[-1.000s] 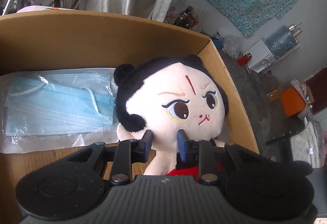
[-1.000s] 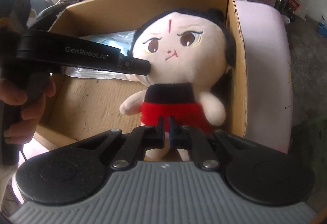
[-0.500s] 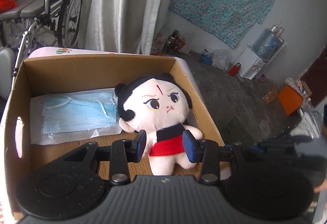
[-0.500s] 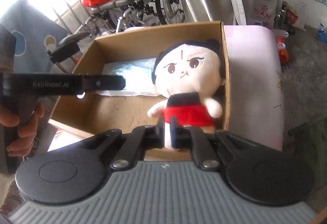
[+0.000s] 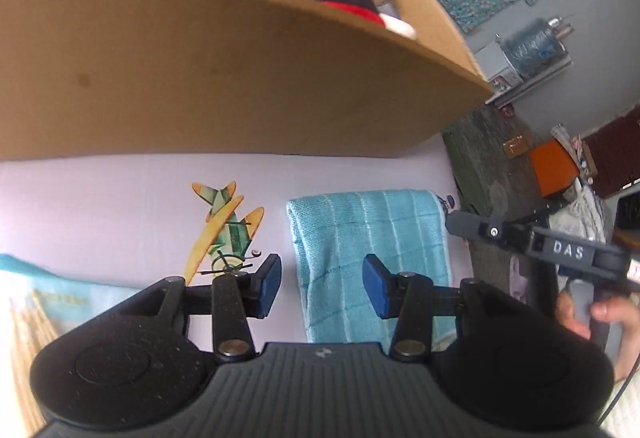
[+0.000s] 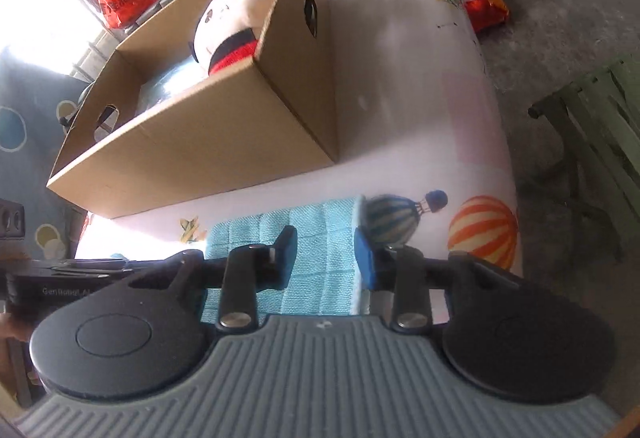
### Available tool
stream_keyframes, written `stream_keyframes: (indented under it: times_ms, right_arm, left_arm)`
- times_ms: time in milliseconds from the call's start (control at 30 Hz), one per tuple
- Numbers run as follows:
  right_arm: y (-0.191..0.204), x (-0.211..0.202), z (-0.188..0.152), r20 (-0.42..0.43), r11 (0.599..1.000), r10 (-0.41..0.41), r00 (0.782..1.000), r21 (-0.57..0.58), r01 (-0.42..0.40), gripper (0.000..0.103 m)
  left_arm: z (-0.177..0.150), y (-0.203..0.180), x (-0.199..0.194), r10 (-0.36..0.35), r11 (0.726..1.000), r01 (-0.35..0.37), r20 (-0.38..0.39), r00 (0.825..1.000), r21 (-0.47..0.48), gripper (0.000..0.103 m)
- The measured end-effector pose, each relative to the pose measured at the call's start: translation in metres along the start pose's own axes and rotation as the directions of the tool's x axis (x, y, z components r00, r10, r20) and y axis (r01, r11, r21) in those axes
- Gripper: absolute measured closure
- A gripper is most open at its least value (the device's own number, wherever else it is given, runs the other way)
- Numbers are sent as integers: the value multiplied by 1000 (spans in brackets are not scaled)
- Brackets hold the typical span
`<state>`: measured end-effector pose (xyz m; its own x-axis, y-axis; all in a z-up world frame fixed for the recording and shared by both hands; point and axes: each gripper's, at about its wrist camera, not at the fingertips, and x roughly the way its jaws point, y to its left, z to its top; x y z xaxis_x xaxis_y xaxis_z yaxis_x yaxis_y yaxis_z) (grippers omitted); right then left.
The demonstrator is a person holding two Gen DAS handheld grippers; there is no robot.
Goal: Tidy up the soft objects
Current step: 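Grasp the teal towel with the left tool and lay it in the box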
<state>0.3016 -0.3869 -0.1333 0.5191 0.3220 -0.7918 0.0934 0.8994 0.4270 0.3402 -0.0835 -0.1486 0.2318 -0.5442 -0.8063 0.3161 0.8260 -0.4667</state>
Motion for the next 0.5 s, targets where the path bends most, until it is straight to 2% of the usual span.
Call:
stream_keyframes:
  times_ms: [67, 100, 133, 167, 233, 267, 300, 333, 367, 400, 500]
  right_arm:
    - [-2, 11, -3, 5, 1000, 9, 1000, -10, -9, 62]
    - [-3, 17, -5, 10, 1000, -9, 1000, -21, 9, 61]
    - [-5, 28, -5, 4, 999, -25, 1000, -27, 25, 61]
    - [-8, 31, -6, 16, 1000, -7, 1000, -21, 8, 61]
    - [-11, 35, -6, 33, 999, 33, 999, 10, -34, 60]
    - [-11, 37, -6, 35, 999, 44, 998, 22, -44, 61]
    - [-12, 39, -6, 36, 998, 54, 998, 32, -55, 67]
    - [-13, 42, -5, 26, 997, 68, 997, 45, -69, 84]
    - [-14, 45, -5, 13, 996, 67, 998, 62, -68, 95]
    - [-15, 47, -6, 19, 994, 71, 997, 86, -72, 96]
    - [-9, 46, -10, 41, 995, 65, 997, 79, -68, 96]
  left_arm:
    - [4, 11, 22, -12, 997, 11, -8, 1000, -79, 58]
    - [5, 14, 23, -28, 993, 31, 29, 999, -112, 59]
    - [7, 16, 26, -39, 991, 43, 33, 999, -130, 60]
    - [10, 17, 29, -48, 988, 53, 39, 998, -143, 60]
    - [14, 18, 35, -63, 987, 70, 50, 997, -144, 65]
    - [17, 16, 37, -62, 988, 69, 55, 997, -135, 73]
    - [19, 14, 39, -54, 991, 61, 62, 997, -121, 85]
    - [19, 13, 40, -42, 993, 50, 68, 997, -108, 95]
    - [18, 11, 40, -25, 995, 32, 78, 997, -97, 96]
    - [16, 11, 41, 4, 996, 4, 87, 996, -90, 97]
    - [13, 15, 39, -4, 991, 18, 104, 995, -136, 97]
